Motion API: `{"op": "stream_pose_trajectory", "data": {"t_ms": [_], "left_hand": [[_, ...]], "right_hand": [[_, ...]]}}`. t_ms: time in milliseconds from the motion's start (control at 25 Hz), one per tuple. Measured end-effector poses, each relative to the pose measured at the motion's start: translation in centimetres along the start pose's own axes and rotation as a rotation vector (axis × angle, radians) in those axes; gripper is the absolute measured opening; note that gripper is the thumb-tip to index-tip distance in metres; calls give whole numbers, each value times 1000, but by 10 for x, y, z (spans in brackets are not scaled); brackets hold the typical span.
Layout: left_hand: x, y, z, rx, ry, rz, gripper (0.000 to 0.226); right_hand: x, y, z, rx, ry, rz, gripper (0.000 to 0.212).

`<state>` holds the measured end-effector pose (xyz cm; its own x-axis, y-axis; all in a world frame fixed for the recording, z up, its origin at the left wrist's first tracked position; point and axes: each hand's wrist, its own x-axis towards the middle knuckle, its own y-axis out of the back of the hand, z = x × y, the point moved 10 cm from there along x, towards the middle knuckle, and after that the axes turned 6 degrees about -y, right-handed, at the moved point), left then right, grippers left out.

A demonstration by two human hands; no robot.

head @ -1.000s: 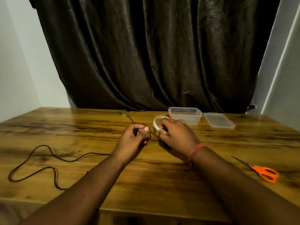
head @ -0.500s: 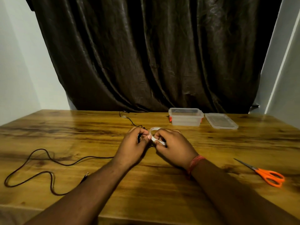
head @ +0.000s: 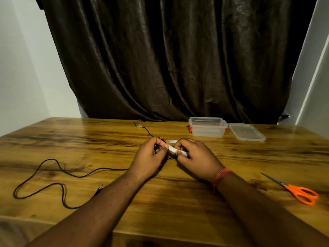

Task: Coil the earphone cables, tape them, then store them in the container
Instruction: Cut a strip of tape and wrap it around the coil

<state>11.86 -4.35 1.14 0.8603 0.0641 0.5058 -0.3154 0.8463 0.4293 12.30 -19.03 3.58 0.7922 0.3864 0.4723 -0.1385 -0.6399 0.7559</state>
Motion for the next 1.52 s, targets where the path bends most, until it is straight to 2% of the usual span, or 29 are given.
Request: {"op": "stream_pose_trajectory", "data": {"t_ms": [160, 360, 640, 880, 1320, 1520], "left_hand": [[-3, -6, -6, -187, 126, -36, 9], [-3, -11, -8, -342, 173, -76, 9], [-2, -8, -14, -634, 298, 14, 10], [0, 0, -15, -775, 320, 80, 12], [0, 1, -2, -1055, 304, 104, 18], [1, 1, -6, -1072, 312, 119, 18]], "right_hand": [[0, 6, 5, 127, -61, 7, 4], [2, 7, 10, 299, -82, 27, 10], [7, 1, 32, 623, -224, 31, 11], [8, -6, 41, 777, -305, -5, 12], [10, -14, 35, 951, -251, -120, 12], [11, -15, 39, 985, -259, -137, 13]]}}
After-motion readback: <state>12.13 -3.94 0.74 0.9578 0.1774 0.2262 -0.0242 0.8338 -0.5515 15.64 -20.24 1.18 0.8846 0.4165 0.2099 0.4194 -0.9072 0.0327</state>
